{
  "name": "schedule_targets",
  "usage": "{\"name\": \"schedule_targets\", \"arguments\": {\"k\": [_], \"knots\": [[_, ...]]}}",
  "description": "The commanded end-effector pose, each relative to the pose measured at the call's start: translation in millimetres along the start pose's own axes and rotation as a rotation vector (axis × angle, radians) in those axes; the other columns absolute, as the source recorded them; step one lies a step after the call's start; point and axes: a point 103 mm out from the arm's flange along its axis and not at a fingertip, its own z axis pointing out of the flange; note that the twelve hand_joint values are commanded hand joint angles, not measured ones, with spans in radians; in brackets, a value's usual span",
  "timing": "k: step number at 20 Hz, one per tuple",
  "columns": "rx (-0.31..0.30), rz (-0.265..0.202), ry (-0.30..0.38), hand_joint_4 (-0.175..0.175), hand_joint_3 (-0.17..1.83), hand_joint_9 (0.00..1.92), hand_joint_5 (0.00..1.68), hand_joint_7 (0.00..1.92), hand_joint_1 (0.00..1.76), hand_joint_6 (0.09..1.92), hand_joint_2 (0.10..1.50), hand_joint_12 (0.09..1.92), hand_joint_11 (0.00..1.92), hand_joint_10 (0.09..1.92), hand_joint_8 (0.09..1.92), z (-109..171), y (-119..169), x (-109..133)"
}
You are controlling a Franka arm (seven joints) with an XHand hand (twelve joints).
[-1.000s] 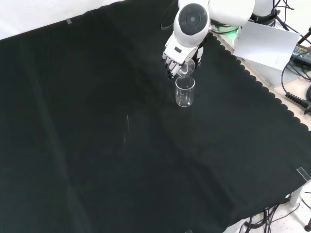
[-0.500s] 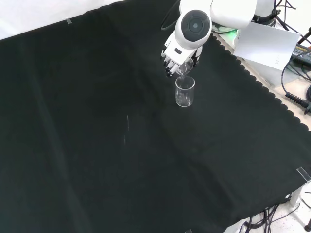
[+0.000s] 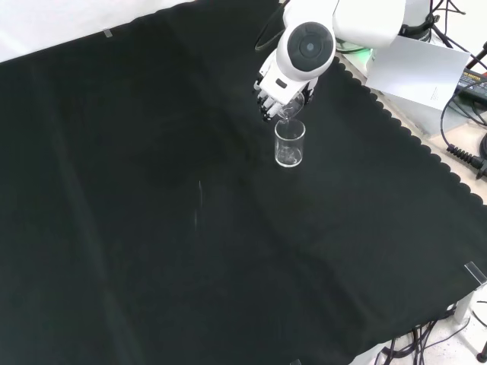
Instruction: Pour the water from the handheld beaker into the one on the table.
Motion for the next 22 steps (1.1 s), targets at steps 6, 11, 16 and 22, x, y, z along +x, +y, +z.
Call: {"name": "schedule_targets", "arguments": {"k": [6,11,16,22], "knots": [[0.032,0.002,-0.033,-0.175,-0.17,1.76,1.4,1.45,1.31,0.28,1.03,0.6,1.43,0.09,0.26,-4.4,0.1,5.6],[0.038,0.002,-0.044,-0.175,-0.17,1.76,1.4,1.45,1.31,0.28,1.04,0.6,1.43,0.09,0.26,-6.9,-0.5,7.1],[0.052,0.002,-0.058,-0.175,-0.17,1.76,1.39,1.44,1.31,0.28,1.04,0.59,1.43,0.09,0.26,-10.9,0.7,10.7],[0.062,0.003,-0.071,-0.175,-0.17,1.76,1.39,1.44,1.31,0.29,1.04,0.59,1.43,0.09,0.27,-17.7,1.7,14.3]]}}
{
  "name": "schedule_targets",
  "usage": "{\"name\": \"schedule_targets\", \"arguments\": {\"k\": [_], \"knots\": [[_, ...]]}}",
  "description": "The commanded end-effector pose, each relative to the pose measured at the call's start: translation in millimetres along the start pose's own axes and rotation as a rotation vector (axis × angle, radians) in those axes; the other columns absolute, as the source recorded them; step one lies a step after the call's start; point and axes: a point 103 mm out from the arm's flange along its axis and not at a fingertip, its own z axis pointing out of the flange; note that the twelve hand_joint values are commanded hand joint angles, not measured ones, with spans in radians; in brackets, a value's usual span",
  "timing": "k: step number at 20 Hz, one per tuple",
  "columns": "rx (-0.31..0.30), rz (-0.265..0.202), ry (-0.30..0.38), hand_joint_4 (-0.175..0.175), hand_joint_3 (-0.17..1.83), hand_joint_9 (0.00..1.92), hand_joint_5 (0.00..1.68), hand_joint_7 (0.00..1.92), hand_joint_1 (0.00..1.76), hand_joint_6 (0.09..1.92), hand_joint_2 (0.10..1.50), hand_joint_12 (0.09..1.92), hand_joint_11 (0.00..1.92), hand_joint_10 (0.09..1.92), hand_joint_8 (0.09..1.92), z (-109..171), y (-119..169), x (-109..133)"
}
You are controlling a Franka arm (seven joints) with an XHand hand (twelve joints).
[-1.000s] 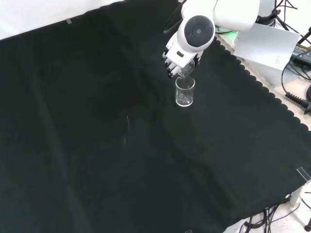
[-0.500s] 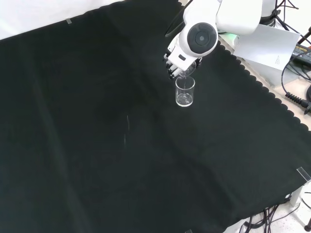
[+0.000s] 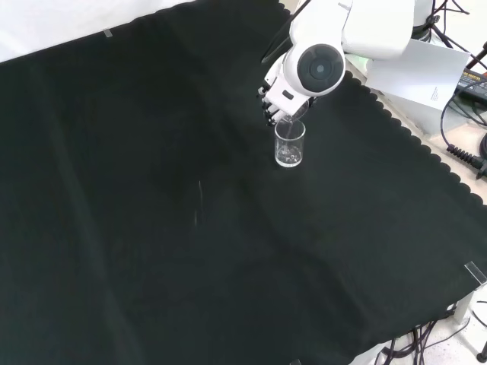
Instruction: Pour the water from the handheld beaker into the one on the table.
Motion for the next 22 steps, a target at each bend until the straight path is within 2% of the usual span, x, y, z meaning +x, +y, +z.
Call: {"name": "schedule_targets", "arguments": {"k": [1,10,22], "knots": [[0.012,0.004,-0.012,-0.175,-0.17,1.76,1.39,1.44,1.31,0.29,1.04,0.59,1.43,0.09,0.27,-6.6,0.4,2.7],[0.037,0.007,-0.054,-0.175,-0.17,1.76,1.39,1.44,1.31,0.3,1.04,0.59,1.43,0.09,0.28,-10.3,2.1,6.2],[0.062,0.015,-0.076,-0.175,-0.17,1.76,1.38,1.43,1.31,0.31,1.04,0.59,1.44,0.09,0.29,-15.6,1.1,5.7]]}}
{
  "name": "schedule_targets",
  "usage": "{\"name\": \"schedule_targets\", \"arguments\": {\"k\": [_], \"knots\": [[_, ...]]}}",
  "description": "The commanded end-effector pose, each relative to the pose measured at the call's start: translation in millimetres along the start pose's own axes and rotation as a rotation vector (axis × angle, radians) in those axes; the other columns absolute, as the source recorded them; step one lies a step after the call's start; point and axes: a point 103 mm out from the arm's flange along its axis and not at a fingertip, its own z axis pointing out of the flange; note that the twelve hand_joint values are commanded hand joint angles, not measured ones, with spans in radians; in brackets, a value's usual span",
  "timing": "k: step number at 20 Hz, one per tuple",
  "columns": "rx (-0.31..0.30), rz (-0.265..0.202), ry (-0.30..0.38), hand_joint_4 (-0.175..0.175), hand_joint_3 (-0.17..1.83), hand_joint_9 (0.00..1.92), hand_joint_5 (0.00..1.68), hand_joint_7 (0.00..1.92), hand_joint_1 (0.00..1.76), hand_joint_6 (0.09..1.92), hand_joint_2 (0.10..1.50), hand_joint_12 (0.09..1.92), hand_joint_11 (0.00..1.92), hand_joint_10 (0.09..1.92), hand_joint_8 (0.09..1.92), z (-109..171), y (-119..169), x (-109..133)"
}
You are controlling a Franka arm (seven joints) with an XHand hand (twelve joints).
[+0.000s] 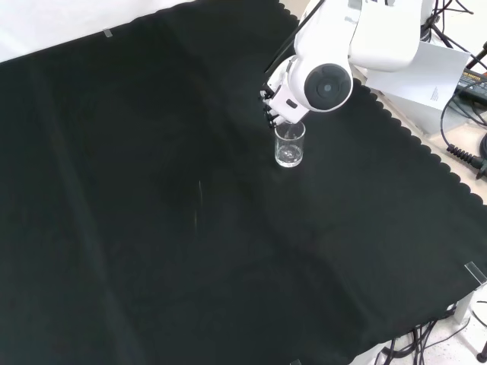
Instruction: Pour the water from the handheld beaker into the one on the table.
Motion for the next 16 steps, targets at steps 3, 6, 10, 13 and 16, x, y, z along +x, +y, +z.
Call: {"name": "schedule_targets", "arguments": {"k": [3,6,10,13,16], "knots": [[0.018,0.004,-0.015,-0.175,-0.17,1.76,1.38,1.43,1.31,0.31,1.04,0.59,1.44,0.09,0.29,-0.6,-0.3,0.8],[0.025,0.005,-0.014,-0.175,-0.17,1.76,1.38,1.43,1.31,0.31,1.04,0.59,1.44,0.09,0.29,0.9,-0.2,0.5],[0.032,0.006,-0.013,-0.175,-0.17,1.76,1.38,1.43,1.31,0.31,1.04,0.58,1.43,0.09,0.29,1.4,-1.0,0.7],[0.033,0.006,-0.012,-0.175,-0.17,1.76,1.38,1.43,1.31,0.31,1.04,0.58,1.43,0.09,0.3,2.1,-1.4,0.2],[0.034,0.007,-0.011,-0.175,-0.17,1.76,1.38,1.43,1.31,0.31,1.04,0.58,1.43,0.09,0.3,2.0,-2.1,0.4]]}}
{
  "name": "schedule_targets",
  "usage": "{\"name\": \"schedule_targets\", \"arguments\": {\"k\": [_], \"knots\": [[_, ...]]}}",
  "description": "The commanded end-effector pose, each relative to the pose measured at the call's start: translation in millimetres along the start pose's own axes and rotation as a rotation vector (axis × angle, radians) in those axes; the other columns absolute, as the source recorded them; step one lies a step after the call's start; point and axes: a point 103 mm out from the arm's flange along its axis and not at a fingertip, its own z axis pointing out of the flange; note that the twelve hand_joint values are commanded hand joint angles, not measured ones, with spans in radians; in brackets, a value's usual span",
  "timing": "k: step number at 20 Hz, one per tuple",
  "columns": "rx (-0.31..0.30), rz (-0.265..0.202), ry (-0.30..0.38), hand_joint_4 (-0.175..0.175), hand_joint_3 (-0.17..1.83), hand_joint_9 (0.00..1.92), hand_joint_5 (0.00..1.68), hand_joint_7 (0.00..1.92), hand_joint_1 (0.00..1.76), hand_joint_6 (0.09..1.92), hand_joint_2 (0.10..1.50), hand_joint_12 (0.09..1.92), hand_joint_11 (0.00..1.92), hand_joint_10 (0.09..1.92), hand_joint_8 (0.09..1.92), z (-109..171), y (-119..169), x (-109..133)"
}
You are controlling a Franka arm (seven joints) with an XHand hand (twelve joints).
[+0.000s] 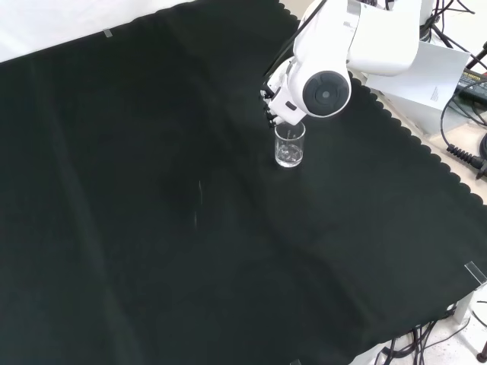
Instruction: Pour the water from the handheld beaker into the one on the table.
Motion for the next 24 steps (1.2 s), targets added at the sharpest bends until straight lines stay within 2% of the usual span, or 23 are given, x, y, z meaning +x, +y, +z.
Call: {"name": "schedule_targets", "arguments": {"k": [1,4,17,24], "knots": [[0.002,0.001,0.001,-0.175,-0.17,1.76,1.38,1.43,1.31,0.31,1.04,0.58,1.43,0.09,0.3,0.4,-0.9,-0.1],[0.007,0.0,-0.014,-0.175,-0.17,1.76,1.38,1.43,1.31,0.32,1.04,0.58,1.43,0.09,0.3,0.3,-0.4,0.8],[-0.004,-0.003,0.01,-0.175,-0.17,1.76,1.37,1.42,1.31,0.32,1.04,0.58,1.43,0.09,0.31,2.4,-0.6,-0.1],[-0.059,0.0,0.035,-0.175,-0.17,1.76,1.37,1.42,1.31,0.33,1.04,0.58,1.43,0.09,0.31,7.2,-4.3,-10.4]]}}
